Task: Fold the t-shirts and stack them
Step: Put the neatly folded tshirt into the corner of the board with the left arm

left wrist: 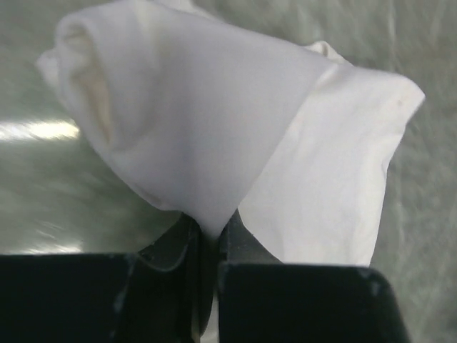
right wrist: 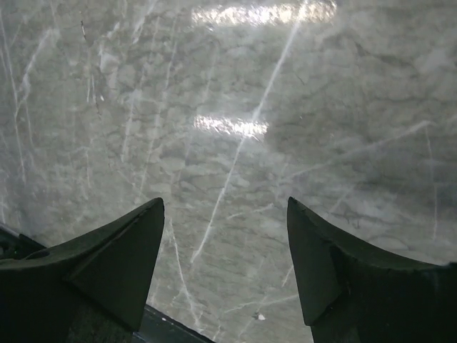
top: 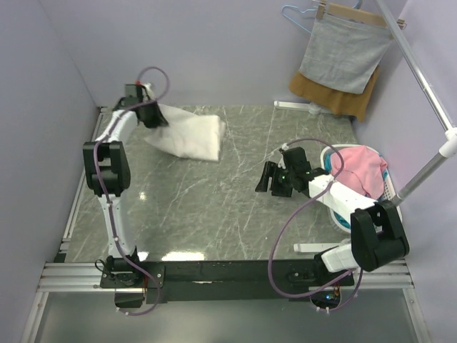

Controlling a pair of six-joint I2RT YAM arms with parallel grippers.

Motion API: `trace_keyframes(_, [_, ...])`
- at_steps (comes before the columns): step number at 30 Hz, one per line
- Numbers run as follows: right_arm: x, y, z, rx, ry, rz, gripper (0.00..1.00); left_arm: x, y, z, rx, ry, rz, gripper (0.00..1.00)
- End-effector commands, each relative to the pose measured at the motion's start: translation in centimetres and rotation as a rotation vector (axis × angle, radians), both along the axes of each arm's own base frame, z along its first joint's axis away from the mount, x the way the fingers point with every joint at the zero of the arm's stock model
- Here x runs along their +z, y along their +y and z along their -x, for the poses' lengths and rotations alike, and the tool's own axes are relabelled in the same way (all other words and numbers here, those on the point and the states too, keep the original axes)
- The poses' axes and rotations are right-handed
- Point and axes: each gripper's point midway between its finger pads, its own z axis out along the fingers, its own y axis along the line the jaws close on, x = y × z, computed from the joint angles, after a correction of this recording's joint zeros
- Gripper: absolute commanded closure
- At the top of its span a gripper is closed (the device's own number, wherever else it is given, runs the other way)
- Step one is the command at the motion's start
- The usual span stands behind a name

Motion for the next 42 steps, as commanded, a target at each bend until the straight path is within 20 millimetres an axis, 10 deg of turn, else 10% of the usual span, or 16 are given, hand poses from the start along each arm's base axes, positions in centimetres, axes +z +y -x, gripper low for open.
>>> trace_keyframes(1, [1.5,1.3,-2.5,0.058,-0.042,-0.023,0.24,1.2,8.2,-4.0,0.040,-0.028,-0.121,0.99])
trace_keyframes(2, [1.5,1.5,-2.8,0.060,-0.039,-0.026,0.24,-1.2,9.5,-4.8,0.050,0.005,-0.115,0.99])
trace_keyframes(12, [0.7,4.5,-5.1,0.114,0.017,-0.125,0.24,-0.3,26.1,-7.5,0.314,-0.135,-0.180,0.99])
trace_keyframes(20, [0.3,6.3,-5.8,0.168,0.045,-0.145,0.24,2.1,29.7,-9.0,0.398,-0.245,-0.322,0.99])
trace_keyframes(22, [0.4,6.8,-5.7,0.182,0.045,-0.151,0.24,2.2,30.3,-9.2,0.425,-0.259,-0.337,0.80])
trace_keyframes(24, [0.3,6.9,-5.5,0.188,0.047,-0.153,0.24,2.2,30.9,-9.2,0.453,-0.262,-0.356,0.32])
trace_keyframes(28, [0.1,7.5,-5.0,0.214,0.054,-0.162,0.24,3.0,32.2,-8.1,0.584,-0.283,-0.448,0.01])
trace_keyframes(29, [0.1,7.7,-4.8,0.223,0.055,-0.162,0.24,7.1,32.3,-8.3,0.618,-0.379,-0.467,0.01])
trace_keyframes(35, [0.4,7.8,-4.6,0.230,0.029,-0.154,0.24,16.5,26.4,-6.5,0.612,-0.503,-0.491,0.00])
trace_keyframes(42, [1.7,5.2,-6.0,0.144,-0.091,-0.016,0.18,22.9,12.5,-1.1,0.456,-0.607,-0.352,0.00])
